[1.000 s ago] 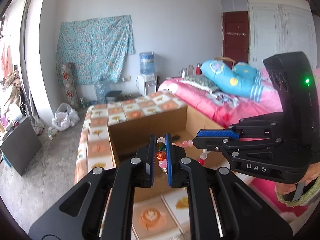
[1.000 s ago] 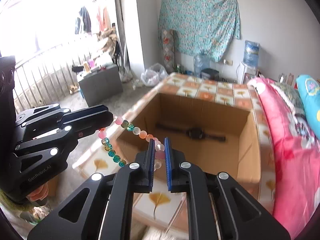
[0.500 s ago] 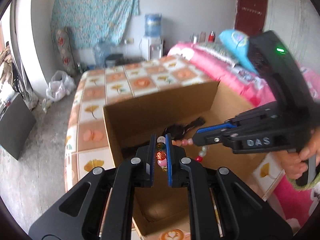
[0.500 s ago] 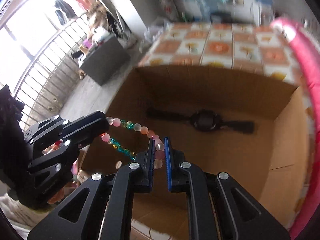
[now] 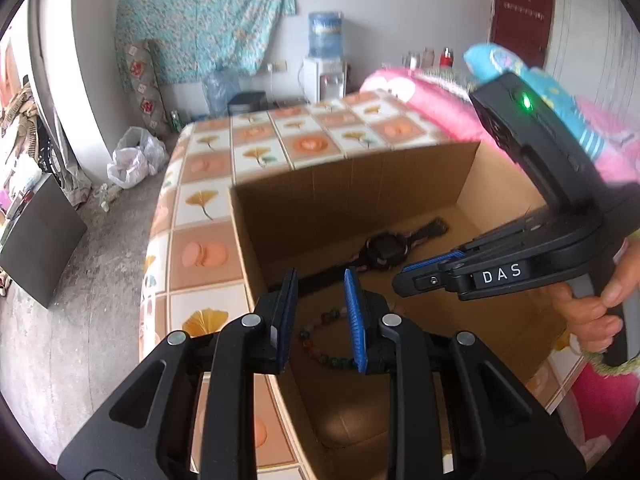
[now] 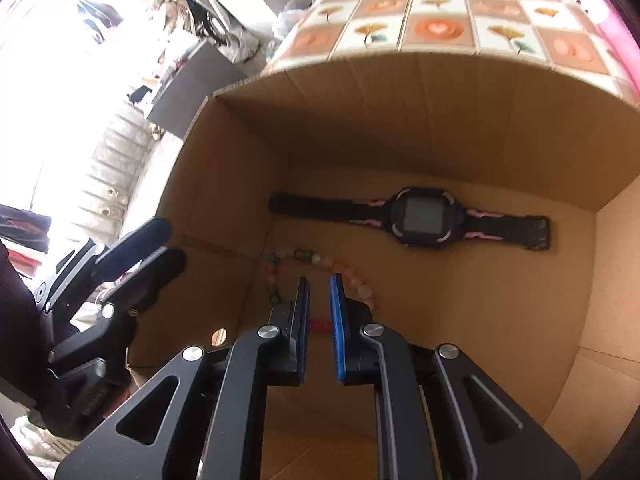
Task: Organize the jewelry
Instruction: 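Lift the beaded bracelet with the left gripper and drop it into the box, then withdraw the left tool from the box toward the remaining jewelry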
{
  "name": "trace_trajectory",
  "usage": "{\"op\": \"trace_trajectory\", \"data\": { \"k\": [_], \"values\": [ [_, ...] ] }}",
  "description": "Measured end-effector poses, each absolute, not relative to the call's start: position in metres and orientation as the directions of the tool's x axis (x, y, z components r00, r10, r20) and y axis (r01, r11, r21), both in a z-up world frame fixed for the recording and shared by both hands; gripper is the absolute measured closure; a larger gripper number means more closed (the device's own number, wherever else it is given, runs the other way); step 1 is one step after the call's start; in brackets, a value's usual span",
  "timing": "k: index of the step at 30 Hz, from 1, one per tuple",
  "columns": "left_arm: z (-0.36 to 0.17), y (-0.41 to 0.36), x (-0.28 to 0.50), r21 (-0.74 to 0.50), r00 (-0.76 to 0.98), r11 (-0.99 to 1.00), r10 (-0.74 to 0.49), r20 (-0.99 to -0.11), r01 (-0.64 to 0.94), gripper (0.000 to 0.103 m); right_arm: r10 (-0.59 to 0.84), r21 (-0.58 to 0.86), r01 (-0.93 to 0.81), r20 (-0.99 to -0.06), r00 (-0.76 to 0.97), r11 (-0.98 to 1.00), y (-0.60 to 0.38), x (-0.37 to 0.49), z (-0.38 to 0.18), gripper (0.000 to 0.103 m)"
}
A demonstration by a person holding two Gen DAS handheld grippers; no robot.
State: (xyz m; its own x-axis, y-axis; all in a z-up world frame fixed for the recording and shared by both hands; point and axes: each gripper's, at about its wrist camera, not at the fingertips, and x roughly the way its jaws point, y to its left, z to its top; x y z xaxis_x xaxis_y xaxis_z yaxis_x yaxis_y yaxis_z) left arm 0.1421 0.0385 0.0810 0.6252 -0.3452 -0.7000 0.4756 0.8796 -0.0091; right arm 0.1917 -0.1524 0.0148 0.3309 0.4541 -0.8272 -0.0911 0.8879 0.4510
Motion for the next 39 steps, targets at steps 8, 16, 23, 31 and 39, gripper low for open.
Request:
{"op": "trace_trajectory", "data": {
  "k": [8,16,23,31,39],
  "values": [
    [0.119,0.059,0.085,-0.114,0.658,0.823,-0.52,-0.545,0.556,0.068,0.45,0.448,-0.146,-0.707,0.546,0.882,-0.182,0.117,0.077,0.064],
    [0.087,0.056,0.014,-0.264,0.505,0.697,-0.683,-0.528,0.667,0.053,0.528,0.544,-0.148,-0.654,0.542,0.826,-0.201,0.013,0.06,0.055],
    [0.039,0.034,0.03,-0.139,0.563,0.816,-0.499,-0.658,0.561,0.054,0.386,0.495,0.079,-0.759,0.525,0.865,-0.224,0.016,0.014,0.055],
    [0.041,0.036,0.052,-0.126,0.635,0.862,-0.453,-0.626,0.491,0.051,0.341,0.512,0.129,-0.718,0.607,0.849,-0.234,0.033,0.012,0.056],
    [0.014,0.0,0.018,-0.079,0.553,0.776,-0.513,-0.656,0.625,0.05,0.374,0.474,0.034,-0.734,0.566,0.88,-0.206,0.009,-0.013,0.056]
  ]
}}
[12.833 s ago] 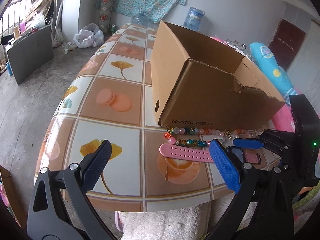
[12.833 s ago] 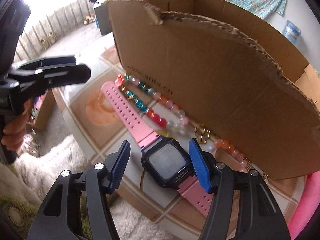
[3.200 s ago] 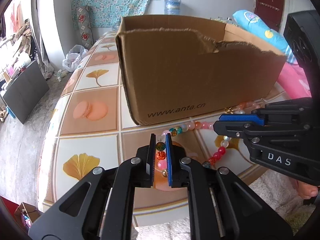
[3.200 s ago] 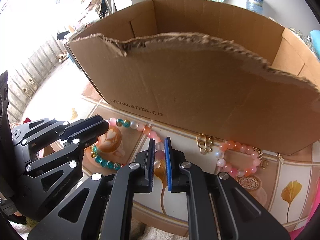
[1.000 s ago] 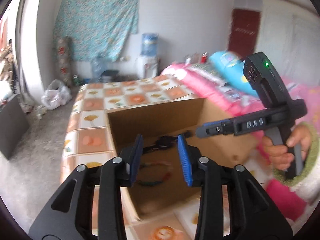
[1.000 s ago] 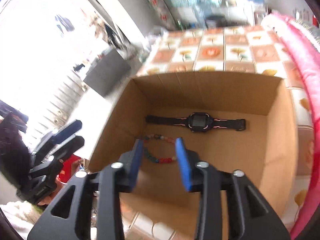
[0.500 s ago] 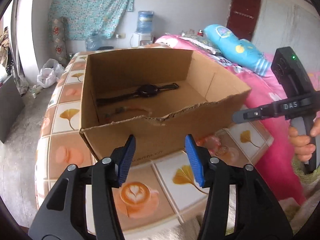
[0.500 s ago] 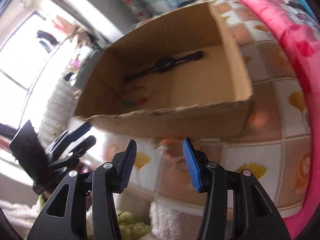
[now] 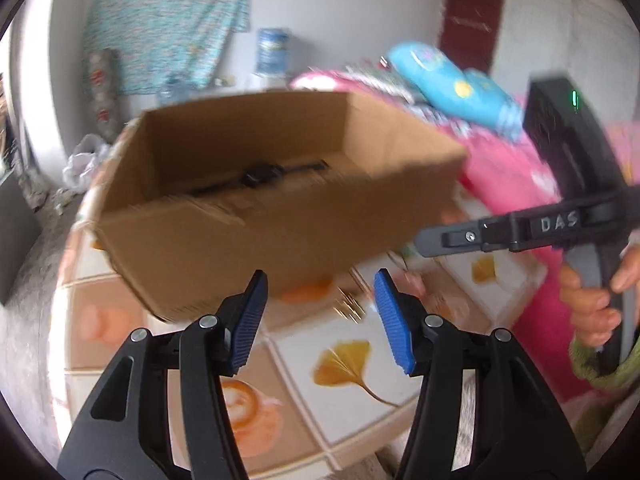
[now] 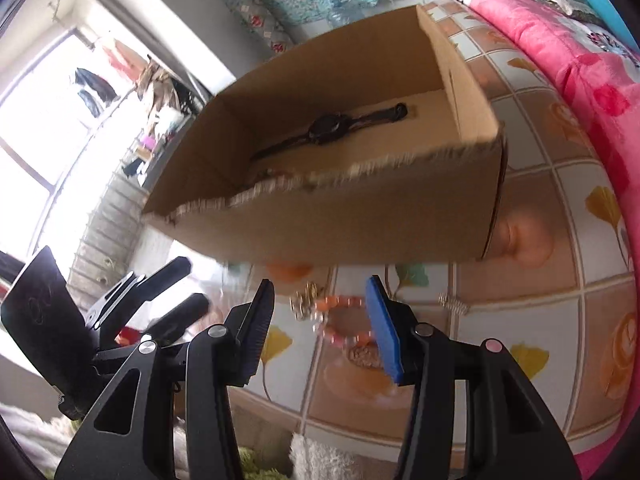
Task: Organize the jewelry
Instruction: 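Withdraw the left tool from the box toward the remaining jewelry, then grasp a small gold charm with the left gripper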
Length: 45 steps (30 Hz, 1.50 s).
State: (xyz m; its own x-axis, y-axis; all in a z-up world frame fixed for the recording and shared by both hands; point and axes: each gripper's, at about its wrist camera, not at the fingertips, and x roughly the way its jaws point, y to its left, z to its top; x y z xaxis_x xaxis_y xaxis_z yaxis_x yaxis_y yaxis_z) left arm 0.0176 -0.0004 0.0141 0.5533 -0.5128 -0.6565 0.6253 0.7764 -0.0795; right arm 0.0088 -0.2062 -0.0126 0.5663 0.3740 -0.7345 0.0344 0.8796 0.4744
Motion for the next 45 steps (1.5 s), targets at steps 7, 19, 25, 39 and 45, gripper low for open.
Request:
{"op": "trace_trajectory", "data": {
  "k": [7,19,25,39,45],
  "values": [
    [-0.013,-0.033,0.019,0.027,0.524,0.727,-0.468,-0.712,0.686,0.053,0.358,0.418,-0.01,-0.765,0.535,0.909,-0.194,-0.009,-0.024,0.055],
    [-0.032,-0.055,0.041,0.035,0.459,0.703,-0.424,-0.781,0.71,0.07,0.388,0.42,-0.064,-0.753,0.532,0.905,-0.196,-0.012,-0.03,0.055],
    [-0.03,-0.059,0.045,0.035,0.446,0.688,-0.43,-0.784,0.725,0.088,0.409,0.448,-0.062,-0.741,0.532,0.892,-0.2,-0.014,-0.035,0.055],
    [-0.018,-0.045,0.035,0.009,0.465,0.705,-0.459,-0.757,0.709,0.09,0.422,0.458,-0.071,-0.732,0.535,0.886,-0.199,-0.017,-0.034,0.055],
    [-0.017,-0.03,0.035,-0.002,0.484,0.738,-0.445,-0.754,0.675,0.09,0.408,0.425,-0.106,-0.726,0.554,0.899,-0.19,-0.02,-0.023,0.055]
  ]
}}
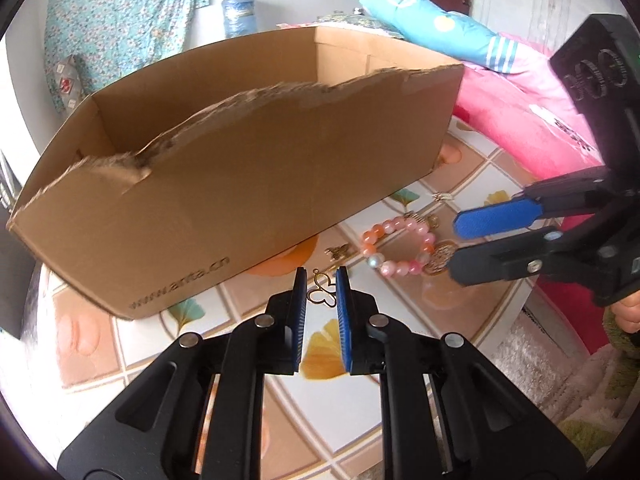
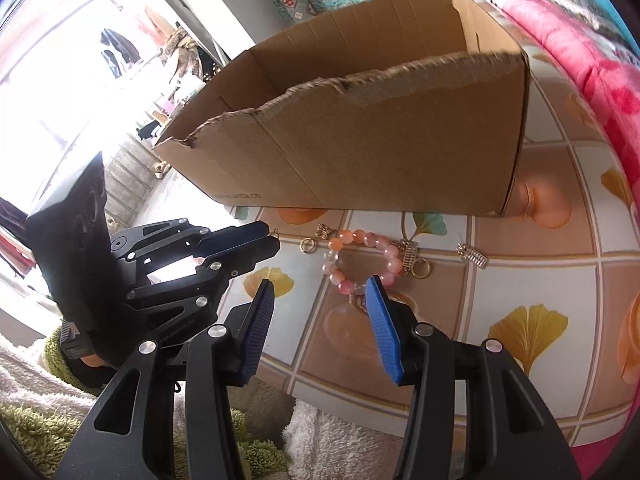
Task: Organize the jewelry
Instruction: 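Grasp a small gold charm with the left gripper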
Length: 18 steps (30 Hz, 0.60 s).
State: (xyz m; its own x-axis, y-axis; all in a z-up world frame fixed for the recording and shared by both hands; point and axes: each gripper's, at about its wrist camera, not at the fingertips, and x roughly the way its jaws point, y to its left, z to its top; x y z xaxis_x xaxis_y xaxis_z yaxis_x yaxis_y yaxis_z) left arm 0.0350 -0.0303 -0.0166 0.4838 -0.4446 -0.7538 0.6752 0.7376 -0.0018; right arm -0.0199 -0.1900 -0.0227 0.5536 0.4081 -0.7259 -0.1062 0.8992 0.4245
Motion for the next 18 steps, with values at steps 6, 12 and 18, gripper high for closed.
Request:
{"op": "trace_trajectory", "data": {
  "k": [6,12,18],
  "values": [
    [-0.021,-0.013,0.04,-0.015,0.505,0.787,-0.41,-0.76,0.617,0.09,0.419,0.384,-0.186,-0.715,0.56,0.904,-0.162,-0.017,-0.019,0.058],
    [-0.025,0.006,0.041,-0.036,0.521,0.823,-0.391,-0.759,0.566,0.09,0.416,0.371,-0.193,-0.755,0.507,0.909,-0.131,0.002,-0.039,0.071],
    [-0.026,0.015,0.04,-0.049,0.526,0.829,-0.397,-0.752,0.556,0.09,0.279,0.258,-0.118,-0.792,0.543,0.959,-0.126,0.015,-0.046,0.075]
  ]
}}
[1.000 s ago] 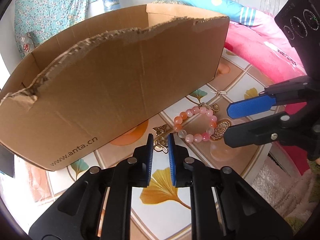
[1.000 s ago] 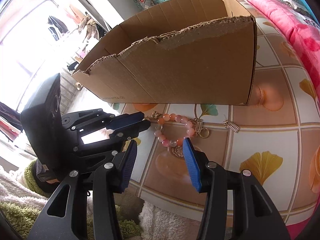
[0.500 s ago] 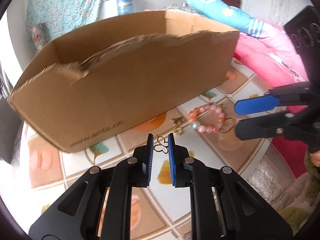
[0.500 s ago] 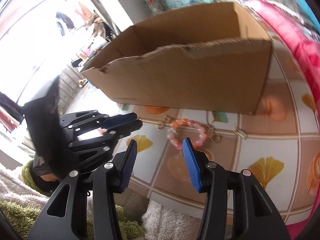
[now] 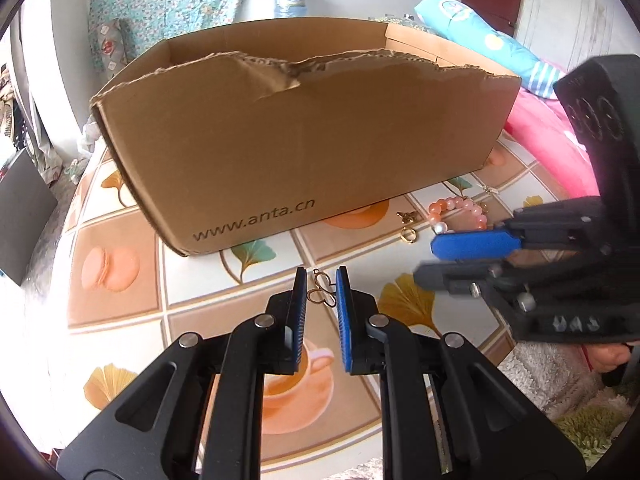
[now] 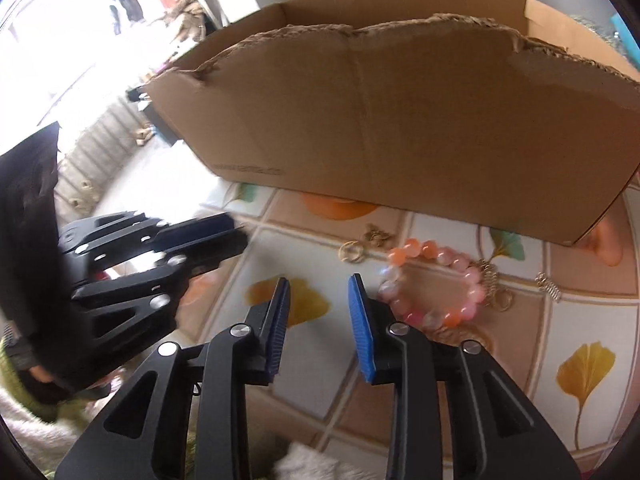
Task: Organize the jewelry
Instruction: 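Grasp a small gold charm with the left gripper, then carry the gold charm over the box and open the left gripper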
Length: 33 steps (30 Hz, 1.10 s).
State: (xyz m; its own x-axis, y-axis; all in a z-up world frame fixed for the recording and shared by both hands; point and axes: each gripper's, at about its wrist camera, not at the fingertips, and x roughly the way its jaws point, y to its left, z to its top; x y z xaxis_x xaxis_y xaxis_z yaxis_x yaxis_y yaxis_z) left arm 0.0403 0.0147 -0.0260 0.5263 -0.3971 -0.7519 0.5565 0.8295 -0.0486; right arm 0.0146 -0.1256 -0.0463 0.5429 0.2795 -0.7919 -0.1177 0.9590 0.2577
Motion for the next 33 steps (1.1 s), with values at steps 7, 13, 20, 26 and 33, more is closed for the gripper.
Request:
{"op": "trace_trajectory", "data": {
  "k": [7,13,20,26,33],
  "values": [
    [-0.029,0.018,0.04,-0.065,0.526,0.828,-0.413,-0.743,0.558,0.09,0.171,0.104,-0.148,-0.799,0.577,0.984,-0.112,0.026,-0.044,0.081],
    [-0.03,0.022,0.039,-0.077,0.527,0.827,-0.424,-0.736,0.557,0.09,0.166,0.07,-0.188,-0.806,0.567,0.98,-0.109,0.032,-0.041,0.089],
    [-0.03,0.025,0.038,-0.084,0.53,0.827,-0.431,-0.73,0.556,0.09,0.188,0.092,-0.195,-0.809,0.557,0.976,-0.115,0.03,-0.038,0.092],
    [-0.023,0.027,0.032,-0.078,0.541,0.823,-0.438,-0.718,0.563,0.09,0.203,0.11,-0.193,-0.793,0.574,0.975,-0.115,0.023,-0.027,0.092],
    [0.006,0.026,0.016,-0.048,0.584,0.815,-0.453,-0.673,0.577,0.09,0.254,0.155,-0.209,-0.735,0.628,0.966,-0.12,0.004,0.008,0.092]
  ]
}}
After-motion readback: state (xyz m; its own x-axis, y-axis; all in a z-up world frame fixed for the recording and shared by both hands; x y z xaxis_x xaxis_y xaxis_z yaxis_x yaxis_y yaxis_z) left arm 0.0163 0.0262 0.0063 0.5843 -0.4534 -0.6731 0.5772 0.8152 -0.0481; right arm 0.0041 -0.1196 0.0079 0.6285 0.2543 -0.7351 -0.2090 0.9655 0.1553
